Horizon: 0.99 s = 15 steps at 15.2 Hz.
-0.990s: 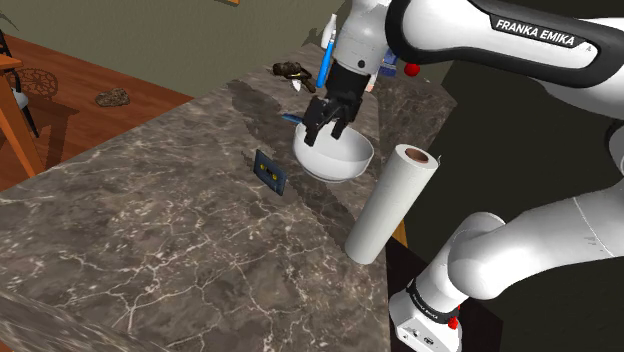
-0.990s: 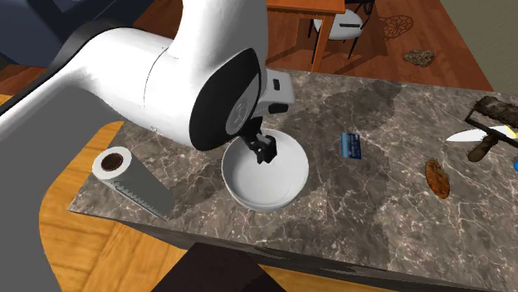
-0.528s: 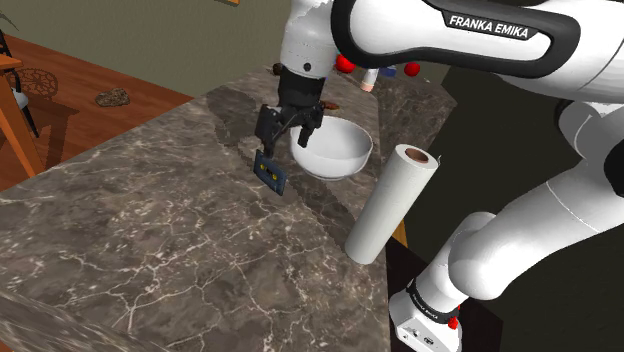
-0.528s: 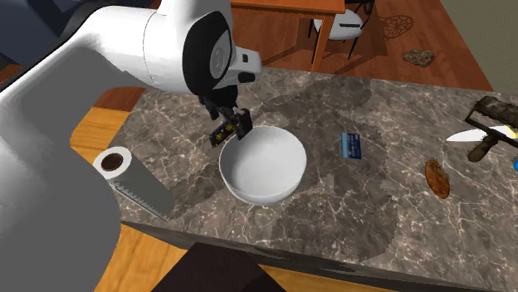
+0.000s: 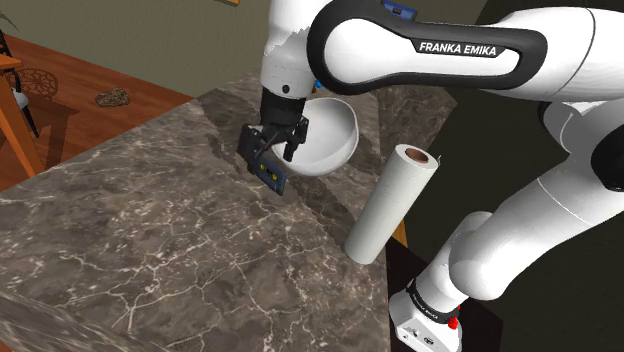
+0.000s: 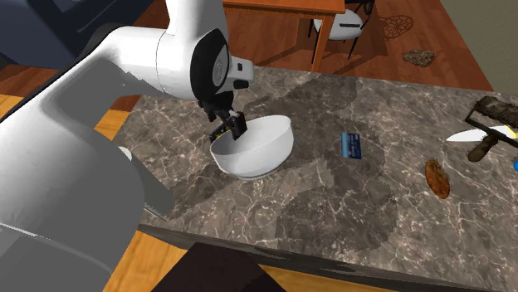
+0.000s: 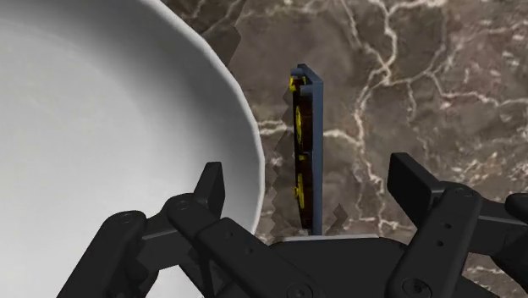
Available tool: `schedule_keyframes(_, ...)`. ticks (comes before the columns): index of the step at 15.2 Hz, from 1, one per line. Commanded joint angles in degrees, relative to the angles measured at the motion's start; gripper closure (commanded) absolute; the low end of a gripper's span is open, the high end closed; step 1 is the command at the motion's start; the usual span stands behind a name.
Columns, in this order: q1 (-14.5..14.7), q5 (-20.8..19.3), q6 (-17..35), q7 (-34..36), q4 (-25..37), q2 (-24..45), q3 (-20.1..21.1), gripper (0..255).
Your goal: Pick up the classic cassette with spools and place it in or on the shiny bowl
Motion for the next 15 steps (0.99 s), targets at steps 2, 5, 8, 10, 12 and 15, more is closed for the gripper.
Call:
schedule_keyframes(2, 0.1, 0.0, 1.1, 0.1, -1.0, 0.3, 0.2, 0)
schedule_keyframes(5, 0.1, 0.0, 1.1, 0.1, -1.0, 0.3, 0.2, 0)
schedule_keyframes(8, 0.1, 0.0, 1.1, 0.1, -1.0, 0.3, 0.2, 0)
schedule_keyframes(10, 0.1, 0.0, 1.1, 0.1, -1.1, 0.3, 0.2, 255)
schedule_keyframes(12, 0.1, 0.0, 1.0, 0.1, -1.0, 0.3, 0.2, 255)
schedule_keyframes(15, 0.1, 0.0, 1.1, 0.0, -1.1, 0.3, 0.1, 255)
